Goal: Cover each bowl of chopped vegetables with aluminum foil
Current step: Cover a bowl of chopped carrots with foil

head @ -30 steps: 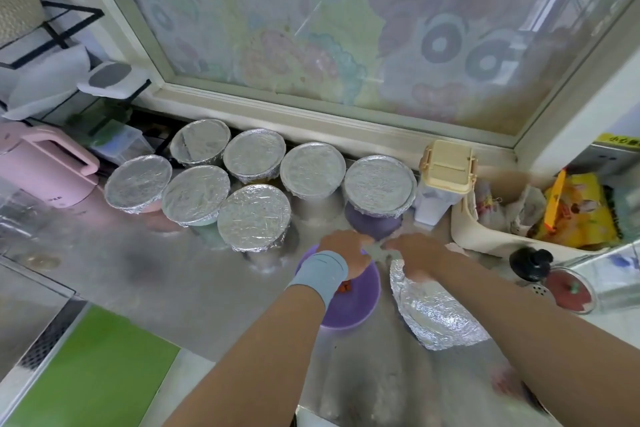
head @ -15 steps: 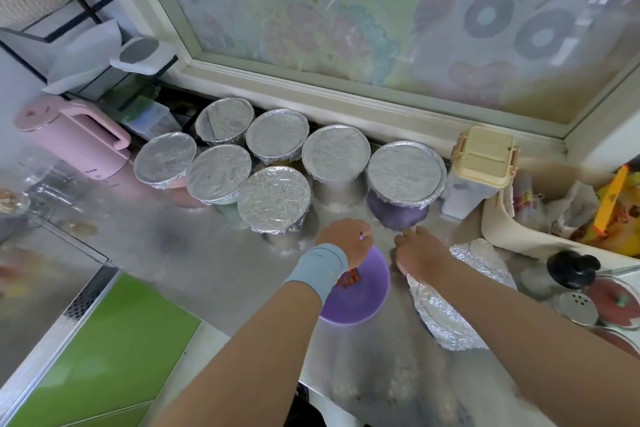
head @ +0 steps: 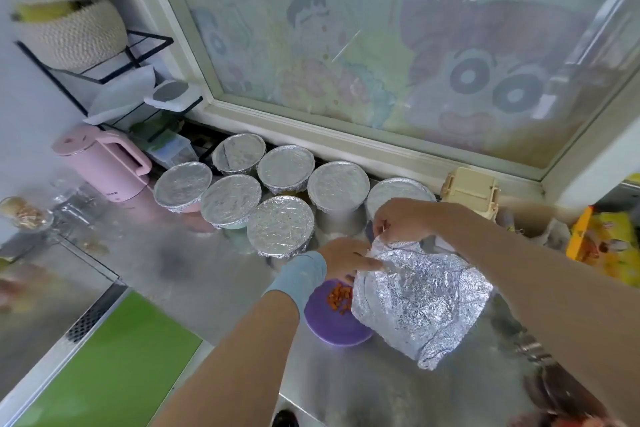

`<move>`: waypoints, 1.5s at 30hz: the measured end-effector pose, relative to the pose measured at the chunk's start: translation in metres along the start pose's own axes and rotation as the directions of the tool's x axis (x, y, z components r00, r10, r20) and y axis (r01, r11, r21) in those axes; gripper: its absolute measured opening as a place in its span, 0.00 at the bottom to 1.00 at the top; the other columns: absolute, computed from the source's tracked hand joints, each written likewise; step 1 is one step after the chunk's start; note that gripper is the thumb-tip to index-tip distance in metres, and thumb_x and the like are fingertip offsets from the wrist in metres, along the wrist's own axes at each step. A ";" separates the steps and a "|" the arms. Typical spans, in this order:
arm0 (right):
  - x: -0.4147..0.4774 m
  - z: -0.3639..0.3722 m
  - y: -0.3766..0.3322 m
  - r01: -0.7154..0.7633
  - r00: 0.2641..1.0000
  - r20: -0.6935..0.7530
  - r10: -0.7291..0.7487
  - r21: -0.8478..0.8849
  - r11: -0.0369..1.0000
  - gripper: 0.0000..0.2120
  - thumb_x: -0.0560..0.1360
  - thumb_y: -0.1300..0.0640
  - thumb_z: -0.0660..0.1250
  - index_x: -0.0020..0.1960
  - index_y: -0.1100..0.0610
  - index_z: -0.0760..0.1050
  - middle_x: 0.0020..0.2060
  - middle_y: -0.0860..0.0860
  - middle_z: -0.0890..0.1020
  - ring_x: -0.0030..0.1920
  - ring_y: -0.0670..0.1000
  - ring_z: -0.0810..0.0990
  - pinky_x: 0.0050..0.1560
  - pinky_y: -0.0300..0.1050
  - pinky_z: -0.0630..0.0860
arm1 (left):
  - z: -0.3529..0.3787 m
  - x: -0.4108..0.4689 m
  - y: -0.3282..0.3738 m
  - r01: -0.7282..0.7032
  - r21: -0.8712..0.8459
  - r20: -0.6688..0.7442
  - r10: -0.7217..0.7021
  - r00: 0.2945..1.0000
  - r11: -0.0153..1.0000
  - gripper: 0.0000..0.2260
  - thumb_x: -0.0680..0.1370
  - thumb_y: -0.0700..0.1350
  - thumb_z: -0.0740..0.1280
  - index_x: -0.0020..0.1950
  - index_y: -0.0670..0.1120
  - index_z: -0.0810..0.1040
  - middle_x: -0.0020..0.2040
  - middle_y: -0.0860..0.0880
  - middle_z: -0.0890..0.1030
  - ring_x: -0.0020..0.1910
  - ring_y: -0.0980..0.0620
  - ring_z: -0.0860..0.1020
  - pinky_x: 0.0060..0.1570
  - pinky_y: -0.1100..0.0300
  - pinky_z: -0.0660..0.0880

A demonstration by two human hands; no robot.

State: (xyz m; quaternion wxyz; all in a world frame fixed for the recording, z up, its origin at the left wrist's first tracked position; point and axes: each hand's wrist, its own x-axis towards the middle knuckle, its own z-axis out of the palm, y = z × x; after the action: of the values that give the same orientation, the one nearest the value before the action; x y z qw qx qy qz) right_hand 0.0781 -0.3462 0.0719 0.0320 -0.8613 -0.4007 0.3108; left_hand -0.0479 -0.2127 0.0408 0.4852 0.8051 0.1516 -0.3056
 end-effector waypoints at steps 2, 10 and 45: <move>0.000 -0.008 -0.007 -0.001 0.987 -0.162 0.021 0.120 0.993 0.05 0.75 0.53 0.69 0.50 0.46 0.79 0.45 0.42 0.79 0.42 0.44 0.77 0.38 0.37 0.72 | -0.012 -0.009 -0.007 -0.007 0.143 -0.157 0.029 0.987 0.990 0.14 0.78 0.51 0.69 0.57 0.44 0.77 0.45 0.49 0.76 0.44 0.49 0.78 0.41 0.62 0.73; 0.007 0.015 -0.031 -0.205 0.969 -0.061 0.238 0.328 0.922 0.18 0.78 0.45 0.65 0.56 0.59 0.80 0.45 0.55 0.81 0.42 0.51 0.79 0.47 0.45 0.75 | -0.047 -0.027 -0.062 0.015 -0.186 -0.443 -0.098 0.891 0.982 0.11 0.75 0.50 0.72 0.54 0.47 0.81 0.51 0.44 0.83 0.41 0.47 0.77 0.41 0.57 0.74; 0.014 0.008 -0.072 -0.051 0.918 -0.229 0.323 0.742 0.669 0.02 0.73 0.54 0.74 0.45 0.50 0.84 0.41 0.52 0.86 0.23 0.40 0.70 0.27 0.34 0.68 | -0.106 -0.036 -0.055 -0.228 0.015 -0.503 0.204 0.840 0.974 0.21 0.74 0.46 0.73 0.66 0.55 0.73 0.60 0.55 0.77 0.56 0.55 0.76 0.52 0.64 0.72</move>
State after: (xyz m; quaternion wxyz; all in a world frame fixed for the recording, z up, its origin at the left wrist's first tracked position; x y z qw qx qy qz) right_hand 0.0323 -0.2890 0.0799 0.4046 -0.8555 -0.1418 0.2903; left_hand -0.0686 -0.0915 0.0622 0.4786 0.8573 0.1877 -0.0256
